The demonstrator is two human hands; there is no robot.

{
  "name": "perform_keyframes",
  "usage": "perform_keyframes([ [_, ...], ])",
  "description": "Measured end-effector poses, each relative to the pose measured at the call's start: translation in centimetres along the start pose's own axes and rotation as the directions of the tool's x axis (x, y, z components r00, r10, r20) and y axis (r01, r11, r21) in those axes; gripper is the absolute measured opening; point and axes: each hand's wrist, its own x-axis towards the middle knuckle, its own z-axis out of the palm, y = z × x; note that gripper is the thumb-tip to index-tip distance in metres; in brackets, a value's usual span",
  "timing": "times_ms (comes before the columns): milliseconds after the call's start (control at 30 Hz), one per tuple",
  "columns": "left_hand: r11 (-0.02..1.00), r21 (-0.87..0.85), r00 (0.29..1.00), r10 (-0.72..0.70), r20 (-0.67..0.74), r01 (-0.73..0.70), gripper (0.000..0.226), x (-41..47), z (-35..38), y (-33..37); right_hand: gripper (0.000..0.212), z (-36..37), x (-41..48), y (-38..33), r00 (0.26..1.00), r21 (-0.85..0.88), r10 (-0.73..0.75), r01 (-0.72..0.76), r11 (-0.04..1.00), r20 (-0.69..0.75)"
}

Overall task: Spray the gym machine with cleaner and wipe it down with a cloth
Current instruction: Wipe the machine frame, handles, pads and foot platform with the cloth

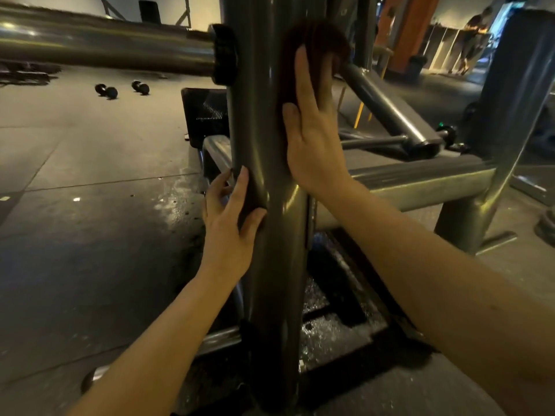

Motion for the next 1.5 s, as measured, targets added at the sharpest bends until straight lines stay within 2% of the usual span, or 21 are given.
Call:
perform_keyframes([
  [67,0.999,-0.025,1.000,0.027,-0.004,-0.027,0.081,-0.5,0.2,-0.5,0.061,0.1,-2.0,0.2,0.999,0.031,0.052,-0.052,0.998,-0.002],
  [133,0.999,-0.049,1.000,0.015,0.015,-0.014,0.082,-1.2,0.6,-1.2,0.060,0.4,-5.3,0.7,0.994,-0.007,0.109,-0.109,0.994,0.001],
  [233,0.991,-0.131,0.999,-0.014,0.049,0.020,0.080,-2.9,1.0,-2.3,0.060,1.6,-11.7,2.4,0.998,-0.240,0.061,-0.063,0.969,-0.016],
  [300,0.987,-0.152,0.996,-0.040,0.074,0.051,0.080,-3.9,1.0,-2.7,0.061,2.9,-16.5,3.2,0.997,-0.314,0.062,-0.045,0.948,0.045],
  [400,0.994,-0.078,0.995,-0.064,0.078,0.070,0.083,-4.6,1.0,-3.1,0.067,4.1,-21.6,3.4,0.970,-0.293,0.187,-0.136,0.946,0.153],
  [500,0.993,-0.067,0.992,-0.095,0.083,0.101,0.085,-4.6,0.9,-2.9,0.068,3.6,-20.4,3.8,0.970,-0.318,0.181,-0.122,0.940,0.161],
  [567,0.989,-0.081,0.990,-0.119,0.080,0.125,0.085,-4.7,1.1,-2.8,0.065,2.8,-17.5,3.6,0.984,-0.328,0.142,-0.100,0.939,0.105],
  [633,0.984,-0.097,0.987,-0.140,0.076,0.147,0.082,-4.8,1.2,-2.8,0.063,1.7,-13.8,4.3,0.984,-0.307,0.181,-0.174,0.936,-0.007],
  [700,0.976,-0.121,0.981,-0.174,0.083,0.183,0.081,-4.9,1.5,-2.6,0.061,0.0,-10.7,6.2,0.942,-0.295,0.296,-0.332,0.896,-0.161],
  [767,0.971,-0.123,0.977,-0.194,0.086,0.204,0.081,-5.0,1.6,-2.3,0.061,-1.7,-9.0,8.6,0.852,-0.211,0.447,-0.506,0.836,-0.272],
  [833,0.971,-0.117,0.976,-0.201,0.077,0.210,0.081,-5.1,1.7,-1.9,0.061,-2.2,-9.1,9.4,0.744,-0.066,0.582,-0.633,0.772,-0.329],
  [900,0.968,-0.122,0.974,-0.214,0.071,0.221,0.079,-5.1,1.8,-1.7,0.060,-0.5,-10.5,7.3,0.661,0.075,0.668,-0.690,0.720,-0.340],
  [967,0.968,-0.126,0.976,-0.209,0.068,0.216,0.079,-5.2,1.9,-1.6,0.063,2.4,-13.2,3.3,0.647,0.186,0.719,-0.697,0.692,-0.254],
  [1067,0.970,-0.119,0.976,-0.202,0.078,0.210,0.081,-5.2,1.6,-1.8,0.070,4.2,-16.3,-0.3,0.703,0.202,0.707,-0.683,0.702,-0.082],
  [1133,0.966,-0.131,0.973,-0.210,0.091,0.221,0.080,-5.0,1.4,-1.7,0.068,2.5,-14.2,1.6,0.676,0.181,0.724,-0.701,0.690,-0.138],
  [1233,0.962,-0.132,0.968,-0.227,0.109,0.240,0.079,-4.9,1.4,-1.7,0.060,-1.1,-9.5,5.5,0.570,0.108,0.773,-0.781,0.615,-0.278],
  [1267,0.963,-0.129,0.969,-0.225,0.106,0.237,0.079,-4.9,1.4,-1.7,0.056,-1.9,-8.4,6.0,0.579,0.044,0.761,-0.787,0.616,-0.292],
  [1300,0.965,-0.127,0.971,-0.218,0.098,0.229,0.079,-4.9,1.5,-1.9,0.051,-2.1,-7.6,6.0,0.628,-0.036,0.725,-0.762,0.646,-0.284],
  [1367,0.972,-0.116,0.977,-0.195,0.084,0.204,0.080,-5.0,1.6,-2.0,0.040,-1.5,-6.5,5.0,0.770,-0.151,0.603,-0.635,0.758,-0.207],
  [1433,0.978,-0.090,0.980,-0.182,0.075,0.189,0.079,-5.0,1.6,-2.2,0.032,-0.5,-5.8,3.4,0.843,-0.108,0.526,-0.536,0.837,-0.111],
  [1500,0.980,-0.074,0.981,-0.178,0.078,0.184,0.080,-4.9,1.7,-2.3,0.026,-0.2,-5.5,2.2,0.847,-0.022,0.519,-0.524,0.851,-0.111],
])
